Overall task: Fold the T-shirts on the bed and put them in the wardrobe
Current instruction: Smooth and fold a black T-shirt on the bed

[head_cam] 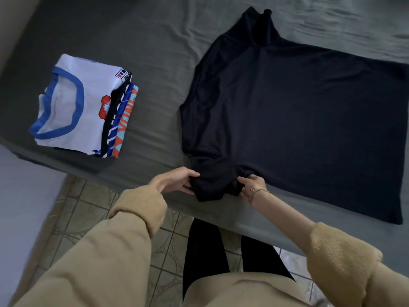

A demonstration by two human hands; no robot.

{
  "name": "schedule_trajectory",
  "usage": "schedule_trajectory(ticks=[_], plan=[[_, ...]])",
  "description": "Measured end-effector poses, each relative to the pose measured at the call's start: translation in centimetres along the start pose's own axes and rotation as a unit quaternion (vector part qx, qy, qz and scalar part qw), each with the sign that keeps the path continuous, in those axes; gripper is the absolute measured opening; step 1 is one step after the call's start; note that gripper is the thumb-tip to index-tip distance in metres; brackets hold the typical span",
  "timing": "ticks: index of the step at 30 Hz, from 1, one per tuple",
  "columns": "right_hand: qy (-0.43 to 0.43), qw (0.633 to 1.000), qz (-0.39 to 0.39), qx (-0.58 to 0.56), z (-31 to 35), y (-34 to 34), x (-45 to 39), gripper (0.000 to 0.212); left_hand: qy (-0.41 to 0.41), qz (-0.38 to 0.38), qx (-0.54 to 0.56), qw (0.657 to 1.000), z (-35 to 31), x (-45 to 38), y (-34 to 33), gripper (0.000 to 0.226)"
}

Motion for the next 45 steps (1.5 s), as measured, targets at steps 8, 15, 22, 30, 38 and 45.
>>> schedule_trajectory(ticks=[8,15,22,30,38,45], plan=[[-0.005,0.998,0.051,-0.026,0.4,-0.6,0.4,0.02,-0.061,-0.05,-0.038,0.996,-0.8,-0.2,0.8,0.027],[-0.022,0.997,0.063,-0.024,0.6,-0.2,1.1,0.022,0.0,0.038,-0.036,0.999,0.8,0.1,-0.6,0.028],[0.032,0.991,0.106,0.07,0.3,-0.2,0.5,0.087,-0.035,-0.038,-0.065,0.997,-0.6,-0.2,1.2,0.034],[0.152,0.955,0.106,0.23,1.3,1.6,0.9,0.015,0.017,0.017,-0.091,0.996,0.2,0.1,1.1,0.03],[0.116,0.938,0.042,0.323,2.1,1.8,1.2,0.018,0.059,0.033,-0.182,0.981,-0.2,0.1,0.1,0.023],[0.073,0.937,0.009,0.341,2.3,1.2,1.8,0.065,-0.035,-0.189,-0.189,0.963,-3.6,-0.8,3.6,0.033]])
Point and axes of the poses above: each hand's wrist, its own x-axis away from the middle knuckle, its own y-axis out of the back of the hand, z = x × y, the point moved 6 cm from there along -x, towards the middle knuckle, and after that the axes turned 10 degrees about -y, right-handed, at the moved point
